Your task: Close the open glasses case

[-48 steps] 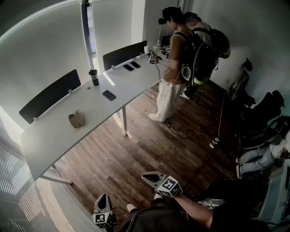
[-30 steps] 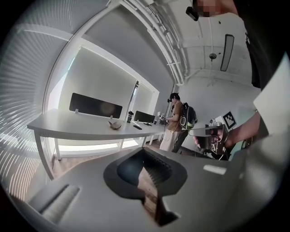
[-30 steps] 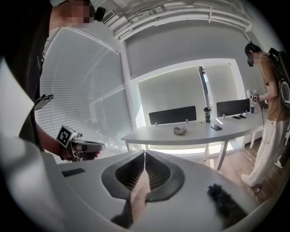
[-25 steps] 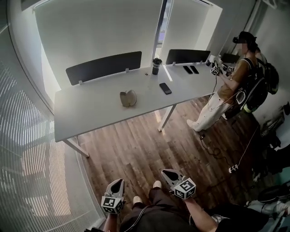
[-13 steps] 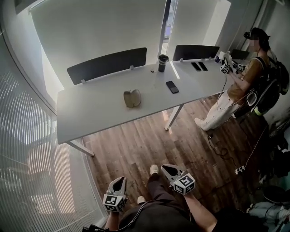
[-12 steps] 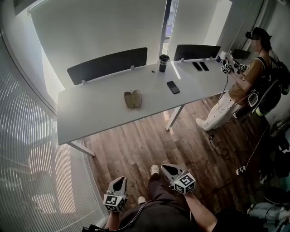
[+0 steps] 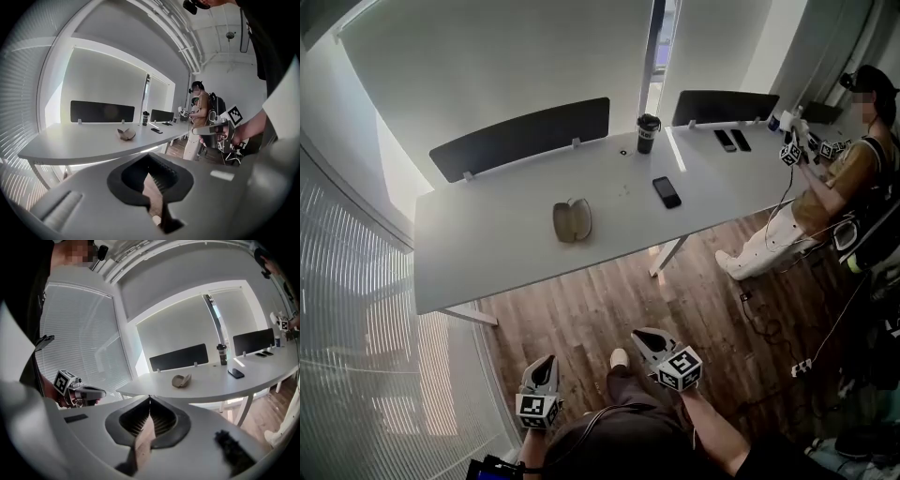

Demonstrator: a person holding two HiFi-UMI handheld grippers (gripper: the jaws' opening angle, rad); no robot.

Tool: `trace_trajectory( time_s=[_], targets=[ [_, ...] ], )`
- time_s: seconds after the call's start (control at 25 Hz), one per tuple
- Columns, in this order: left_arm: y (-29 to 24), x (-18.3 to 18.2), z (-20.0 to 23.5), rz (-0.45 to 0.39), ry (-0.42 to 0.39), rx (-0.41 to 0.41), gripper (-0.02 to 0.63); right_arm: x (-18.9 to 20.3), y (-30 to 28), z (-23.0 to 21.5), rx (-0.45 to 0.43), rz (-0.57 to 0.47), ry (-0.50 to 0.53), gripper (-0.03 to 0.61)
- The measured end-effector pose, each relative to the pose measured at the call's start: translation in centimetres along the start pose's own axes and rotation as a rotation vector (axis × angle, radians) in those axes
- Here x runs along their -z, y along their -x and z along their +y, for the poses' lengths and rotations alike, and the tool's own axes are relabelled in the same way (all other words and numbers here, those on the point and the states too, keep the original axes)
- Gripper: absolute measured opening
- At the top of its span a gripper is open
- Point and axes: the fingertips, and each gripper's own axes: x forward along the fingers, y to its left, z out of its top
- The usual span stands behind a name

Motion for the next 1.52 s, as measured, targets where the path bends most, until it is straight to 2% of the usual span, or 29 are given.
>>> trace_trajectory(
  time_s=[0.12, 0.2, 0.32, 0.44, 0.52, 0.64, 0.72, 0.96, 1.12, 1.28, 1.4, 1.52],
  targets=[
    [-3.4, -1.7, -0.6, 0.000, 0.024, 0.027, 0.008, -0.7, -1.1, -2.9, -0.038, 0.008, 0.002, 0.006],
    [-5.7, -2.5, -1.5, -0.005, 0.046, 0.079, 0.008, -1.4, -1.6, -4.6, -0.063, 0.010, -0.006, 0.006],
    [-9.1, -4.5, -2.7, -0.038, 0.003, 0.142, 0.008, -2.3, -2.7, -6.8, -0.112, 0.025, -0.013, 0.006],
    [-11.6, -7.7, -4.1, -0.065, 0.027, 0.176, 0.007, -2.7, -3.9, -8.3, -0.175, 0.067, 0.007, 0.006],
    [-12.8, -9.4, -4.4, -0.089, 0.038, 0.172, 0.008, -3.1, -4.8, -9.0, -0.212, 0.085, 0.022, 0.006],
    [-13.7, -9.4, -4.6, -0.067, 0.005, 0.179, 0.006, -4.4, -5.9, -9.6, -0.251, 0.063, 0.017, 0.006],
    [-14.1, -9.8, -4.0, -0.067, 0.023, 0.167, 0.008, -5.2, -6.4, -9.8, -0.272, 0.047, -0.004, 0.006],
    [-15.5, -11.1, -0.3, -0.071, 0.017, 0.017, 0.008, -5.7, -7.2, -11.0, -0.280, 0.041, 0.006, 0.006],
    [-17.0, -10.6, 0.7, -0.055, 0.006, 0.045, 0.008, -6.0, -8.0, -11.9, -0.311, 0.035, 0.006, 0.006],
    [-19.1, -10.6, 1.9, -0.043, 0.031, 0.061, 0.008, -6.7, -9.2, -13.7, -0.284, 0.037, -0.016, 0.006],
    [-20.6, -12.1, 3.2, -0.043, 0.058, 0.061, 0.008, -7.9, -10.6, -14.6, -0.275, 0.031, -0.003, 0.006],
    [-22.3, -12.0, 5.4, -0.042, 0.053, 0.058, 0.008, -8.9, -12.5, -16.0, -0.257, 0.036, 0.014, 0.006]
  ],
)
